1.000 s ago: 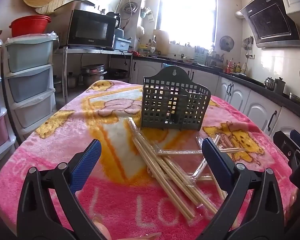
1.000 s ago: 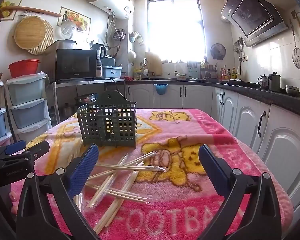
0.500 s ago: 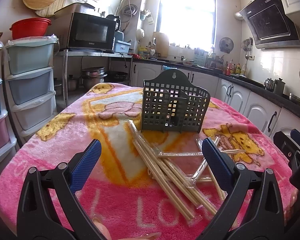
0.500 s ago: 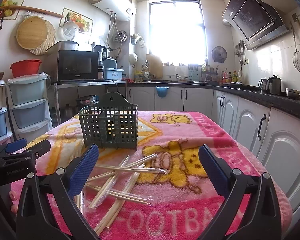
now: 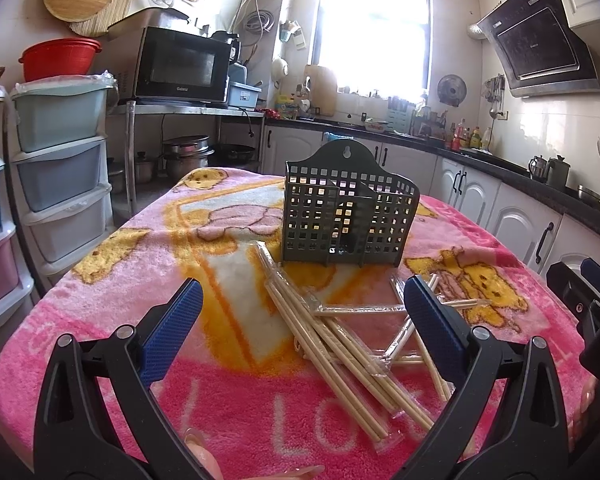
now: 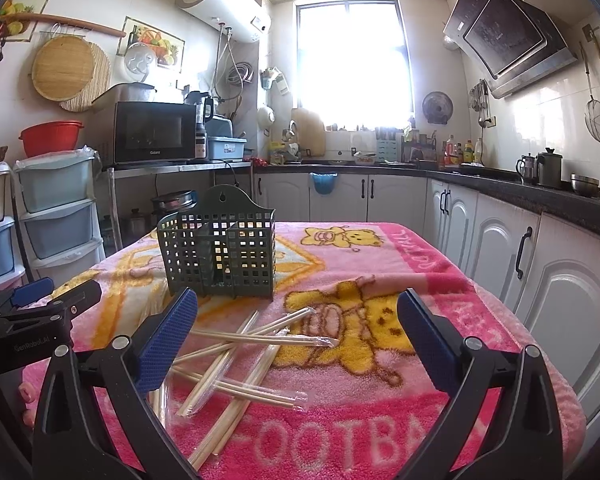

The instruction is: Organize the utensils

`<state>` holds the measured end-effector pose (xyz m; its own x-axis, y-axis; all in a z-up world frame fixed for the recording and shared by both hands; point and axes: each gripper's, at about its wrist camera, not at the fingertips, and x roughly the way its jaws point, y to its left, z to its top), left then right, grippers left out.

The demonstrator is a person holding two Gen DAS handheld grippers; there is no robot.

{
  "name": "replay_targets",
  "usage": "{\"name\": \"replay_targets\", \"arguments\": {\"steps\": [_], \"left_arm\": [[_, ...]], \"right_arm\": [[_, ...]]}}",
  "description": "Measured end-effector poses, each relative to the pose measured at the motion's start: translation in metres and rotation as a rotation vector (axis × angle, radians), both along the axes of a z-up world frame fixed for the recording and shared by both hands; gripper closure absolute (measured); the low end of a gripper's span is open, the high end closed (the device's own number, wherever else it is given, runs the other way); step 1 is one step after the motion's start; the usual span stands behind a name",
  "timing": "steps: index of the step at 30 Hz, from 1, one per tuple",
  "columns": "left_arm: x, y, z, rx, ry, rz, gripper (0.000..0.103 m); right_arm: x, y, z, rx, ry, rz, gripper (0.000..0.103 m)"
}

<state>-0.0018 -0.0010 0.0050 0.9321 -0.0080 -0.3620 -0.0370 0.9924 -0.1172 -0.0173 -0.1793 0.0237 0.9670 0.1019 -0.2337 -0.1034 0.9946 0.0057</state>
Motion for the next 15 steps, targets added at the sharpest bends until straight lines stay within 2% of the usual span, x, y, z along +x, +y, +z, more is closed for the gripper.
{"name": "replay_targets", "arguments": {"steps": [15], "left_arm": [[-0.0004, 0.0023, 0.0041, 0.000, -0.013, -0.004, 0.010]], "right_arm": [[0.0002, -0.0026, -0.0023, 0.011, 0.005, -0.007, 0.006]]}}
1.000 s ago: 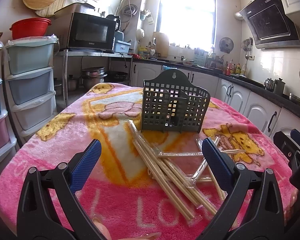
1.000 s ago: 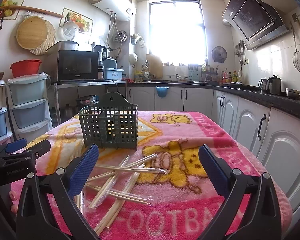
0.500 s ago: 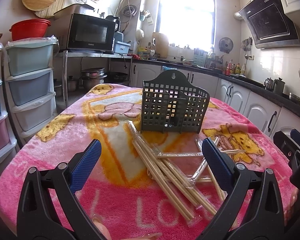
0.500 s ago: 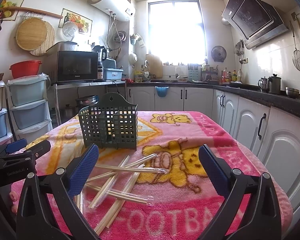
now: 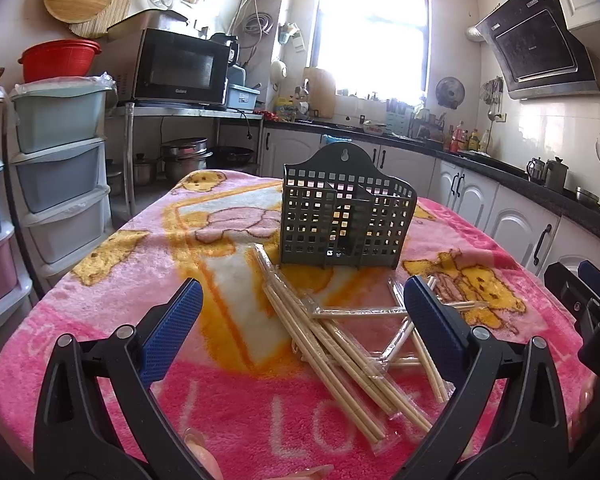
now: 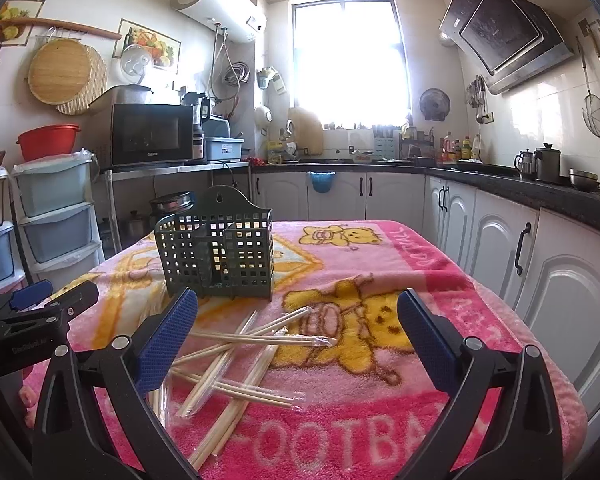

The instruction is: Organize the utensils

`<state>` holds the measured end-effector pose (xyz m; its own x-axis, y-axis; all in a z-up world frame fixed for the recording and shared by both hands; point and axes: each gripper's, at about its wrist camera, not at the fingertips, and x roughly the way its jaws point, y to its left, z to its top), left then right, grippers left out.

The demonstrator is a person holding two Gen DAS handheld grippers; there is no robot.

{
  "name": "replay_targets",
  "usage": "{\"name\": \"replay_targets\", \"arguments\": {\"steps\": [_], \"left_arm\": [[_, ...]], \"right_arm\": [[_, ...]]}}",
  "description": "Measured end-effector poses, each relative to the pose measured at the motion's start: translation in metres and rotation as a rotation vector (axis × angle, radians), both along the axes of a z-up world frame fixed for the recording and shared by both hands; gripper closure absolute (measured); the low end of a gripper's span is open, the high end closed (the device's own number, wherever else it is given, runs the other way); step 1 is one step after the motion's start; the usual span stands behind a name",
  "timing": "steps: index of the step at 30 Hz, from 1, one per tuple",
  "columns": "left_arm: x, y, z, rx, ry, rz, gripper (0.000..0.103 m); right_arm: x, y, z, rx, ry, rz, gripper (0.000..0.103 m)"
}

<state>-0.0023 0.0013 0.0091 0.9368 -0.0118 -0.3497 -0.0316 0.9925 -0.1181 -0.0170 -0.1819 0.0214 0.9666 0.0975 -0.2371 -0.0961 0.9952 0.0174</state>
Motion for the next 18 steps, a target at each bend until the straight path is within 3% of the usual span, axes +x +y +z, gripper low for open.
{"name": "replay_targets", "arguments": {"steps": [18], "left_arm": [[0.0055, -0.0010, -0.0060, -0.013, 0.035, -0.007, 0.010]], "right_arm": [[0.0081, -0.0068, -0.0023, -0.009, 0.021, -0.008, 0.006]]}}
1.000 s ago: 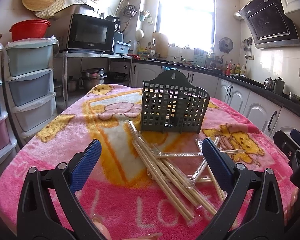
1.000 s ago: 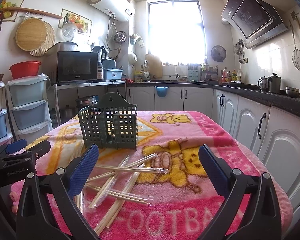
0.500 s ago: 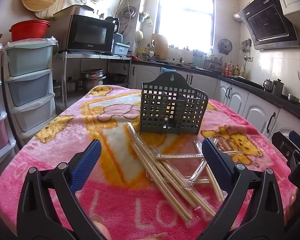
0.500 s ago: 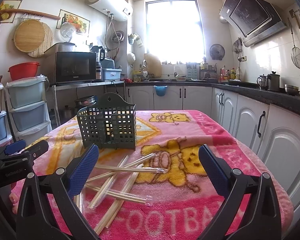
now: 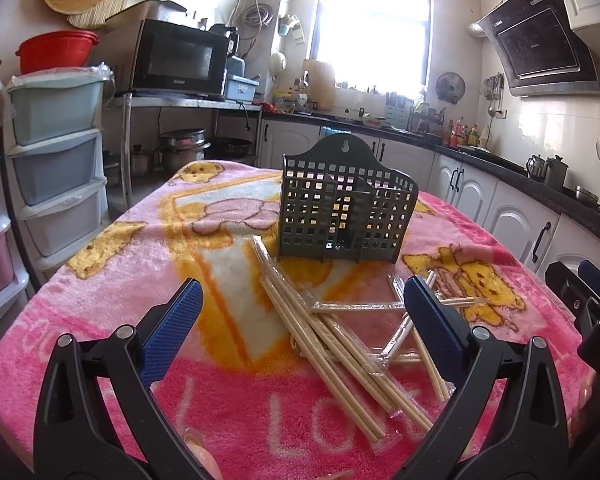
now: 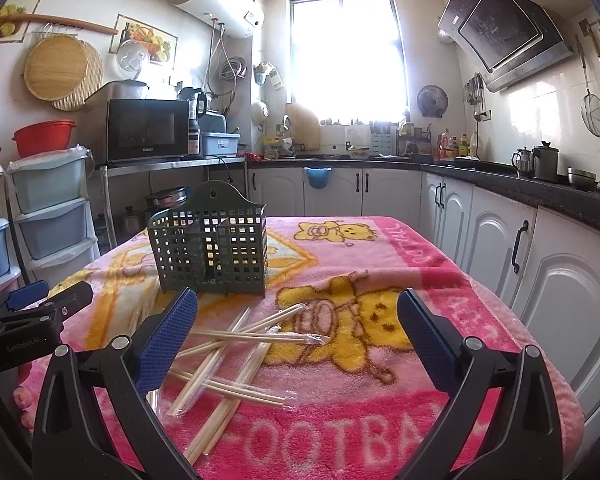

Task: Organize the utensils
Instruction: 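Close left tool on wrapped chopstick bundle while right tool grasps a loose chopstick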

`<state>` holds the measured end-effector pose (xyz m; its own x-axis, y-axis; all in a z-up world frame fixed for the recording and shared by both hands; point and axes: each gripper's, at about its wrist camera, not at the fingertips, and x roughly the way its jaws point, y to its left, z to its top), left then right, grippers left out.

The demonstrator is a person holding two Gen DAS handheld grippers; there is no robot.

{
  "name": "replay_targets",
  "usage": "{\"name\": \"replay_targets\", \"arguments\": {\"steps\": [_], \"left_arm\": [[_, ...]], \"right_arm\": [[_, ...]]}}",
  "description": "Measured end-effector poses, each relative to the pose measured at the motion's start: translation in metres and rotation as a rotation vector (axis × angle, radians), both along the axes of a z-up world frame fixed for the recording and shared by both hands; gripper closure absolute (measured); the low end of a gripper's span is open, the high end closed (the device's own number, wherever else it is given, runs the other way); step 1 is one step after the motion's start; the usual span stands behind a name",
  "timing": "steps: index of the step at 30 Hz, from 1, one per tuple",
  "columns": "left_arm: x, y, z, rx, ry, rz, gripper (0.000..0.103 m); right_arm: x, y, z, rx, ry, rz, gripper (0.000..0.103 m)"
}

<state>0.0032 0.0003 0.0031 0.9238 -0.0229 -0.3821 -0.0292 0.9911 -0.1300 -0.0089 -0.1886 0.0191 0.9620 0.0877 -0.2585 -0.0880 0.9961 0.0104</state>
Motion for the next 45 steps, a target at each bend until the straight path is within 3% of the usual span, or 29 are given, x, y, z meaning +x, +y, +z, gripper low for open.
{"name": "replay_targets", "arguments": {"steps": [5, 14, 26, 28, 33, 42, 45], "left_arm": [[0.008, 0.009, 0.000, -0.027, 0.025, -0.009, 0.010], [0.033, 0.024, 0.003, -0.073, 0.080, -0.049, 0.010], [0.080, 0.038, -0.015, -0.152, 0.231, -0.117, 0.010], [0.090, 0.041, -0.021, -0.181, 0.268, -0.129, 0.014], [0.118, 0.055, -0.039, -0.245, 0.364, -0.108, 0.032], [0.146, 0.077, -0.060, -0.397, 0.440, -0.123, 0.059], [0.151, 0.081, -0.063, -0.430, 0.441, -0.133, 0.061]], "right_arm": [[0.013, -0.001, 0.001, -0.026, 0.040, 0.008, 0.006], [0.055, -0.004, -0.005, -0.015, 0.216, 0.057, 0.006], [0.089, -0.009, -0.015, 0.044, 0.358, 0.088, 0.006], [0.095, -0.012, -0.017, 0.071, 0.386, 0.096, 0.006], [0.105, -0.015, -0.021, 0.095, 0.423, 0.102, 0.009], [0.121, -0.021, -0.033, 0.127, 0.496, 0.106, 0.023], [0.126, -0.026, -0.039, 0.164, 0.537, 0.111, 0.027]]}}
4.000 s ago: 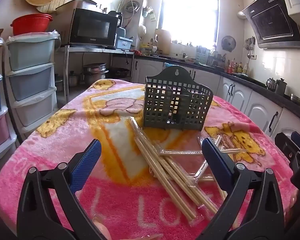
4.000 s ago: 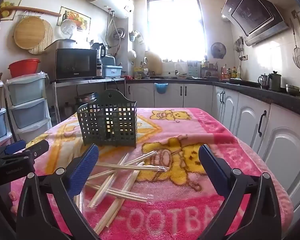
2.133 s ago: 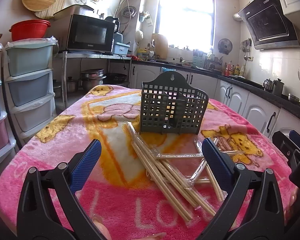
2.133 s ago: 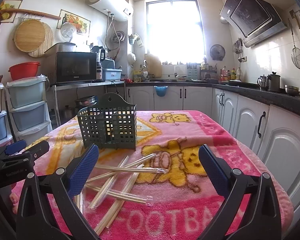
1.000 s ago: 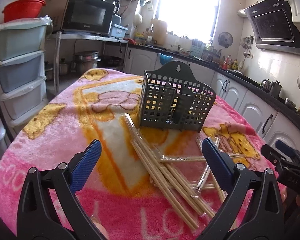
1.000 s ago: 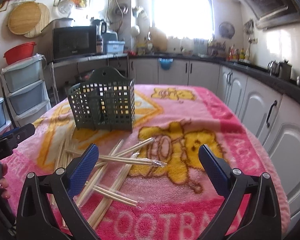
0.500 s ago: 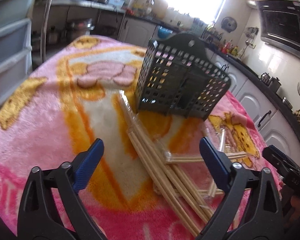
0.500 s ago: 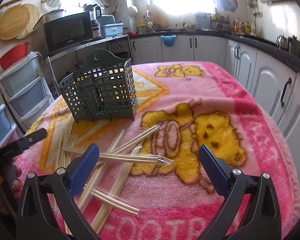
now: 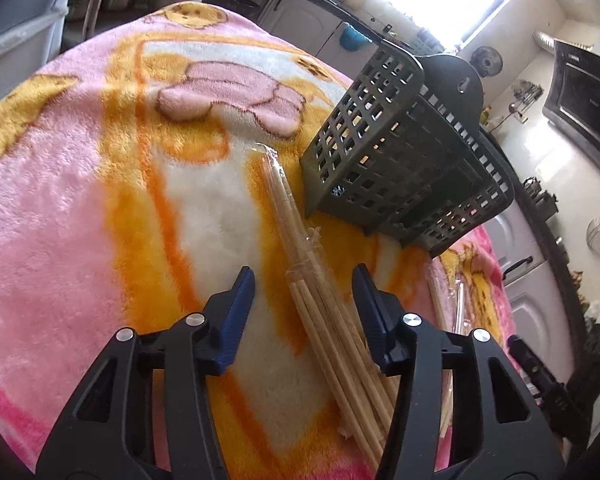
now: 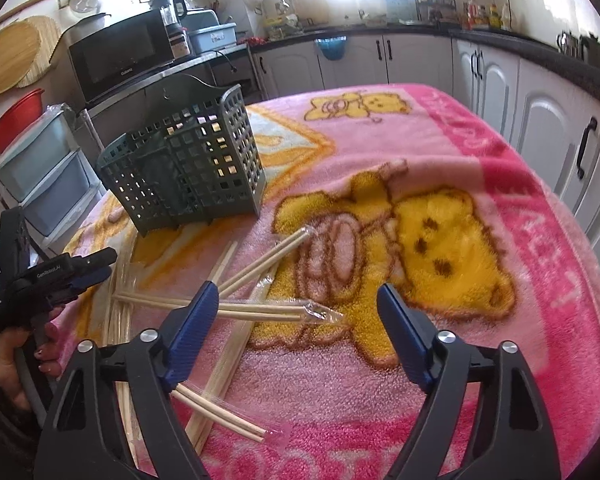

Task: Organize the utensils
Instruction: 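Close left tool on wrapped chopstick bundle while right tool grasps a loose chopstick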

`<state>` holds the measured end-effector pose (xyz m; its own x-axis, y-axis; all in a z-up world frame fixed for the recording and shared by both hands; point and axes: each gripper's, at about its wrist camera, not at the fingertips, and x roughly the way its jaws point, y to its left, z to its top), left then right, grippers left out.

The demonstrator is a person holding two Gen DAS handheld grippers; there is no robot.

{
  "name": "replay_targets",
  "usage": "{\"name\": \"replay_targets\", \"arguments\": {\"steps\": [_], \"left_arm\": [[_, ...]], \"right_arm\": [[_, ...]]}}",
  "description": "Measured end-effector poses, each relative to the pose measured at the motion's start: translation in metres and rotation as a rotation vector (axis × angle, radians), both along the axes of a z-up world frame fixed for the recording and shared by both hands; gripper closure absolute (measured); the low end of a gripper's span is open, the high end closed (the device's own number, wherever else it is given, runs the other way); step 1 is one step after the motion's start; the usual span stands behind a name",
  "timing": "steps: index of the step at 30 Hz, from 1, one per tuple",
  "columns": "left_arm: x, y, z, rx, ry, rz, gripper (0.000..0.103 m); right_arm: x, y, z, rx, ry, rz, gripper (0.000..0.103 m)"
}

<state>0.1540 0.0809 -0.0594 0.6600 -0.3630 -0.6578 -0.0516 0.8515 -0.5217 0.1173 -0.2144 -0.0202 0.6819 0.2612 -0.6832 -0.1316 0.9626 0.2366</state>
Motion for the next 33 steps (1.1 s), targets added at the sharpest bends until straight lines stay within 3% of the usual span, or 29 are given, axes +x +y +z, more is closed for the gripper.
{"name": "replay_targets", "arguments": {"steps": [4, 12, 24, 29, 33], "left_arm": [[0.005, 0.003, -0.002, -0.025, 0.002, -0.007, 0.065], [0.008, 0.007, -0.006, -0.060, 0.008, -0.022, 0.088], [-0.006, 0.021, -0.005, -0.101, -0.016, -0.025, 0.091], [-0.009, 0.027, -0.010, -0.117, 0.000, -0.028, 0.091], [-0.012, 0.028, -0.010, -0.117, 0.003, -0.034, 0.091]], "right_arm": [[0.004, -0.003, -0.006, 0.041, 0.040, 0.004, 0.029], [0.012, -0.010, -0.017, 0.141, 0.112, 0.004, 0.033], [0.018, -0.017, -0.022, 0.212, 0.139, 0.005, 0.044], [0.021, -0.021, -0.023, 0.263, 0.148, 0.012, 0.061], [0.020, -0.020, -0.020, 0.287, 0.130, 0.031, 0.090]]}}
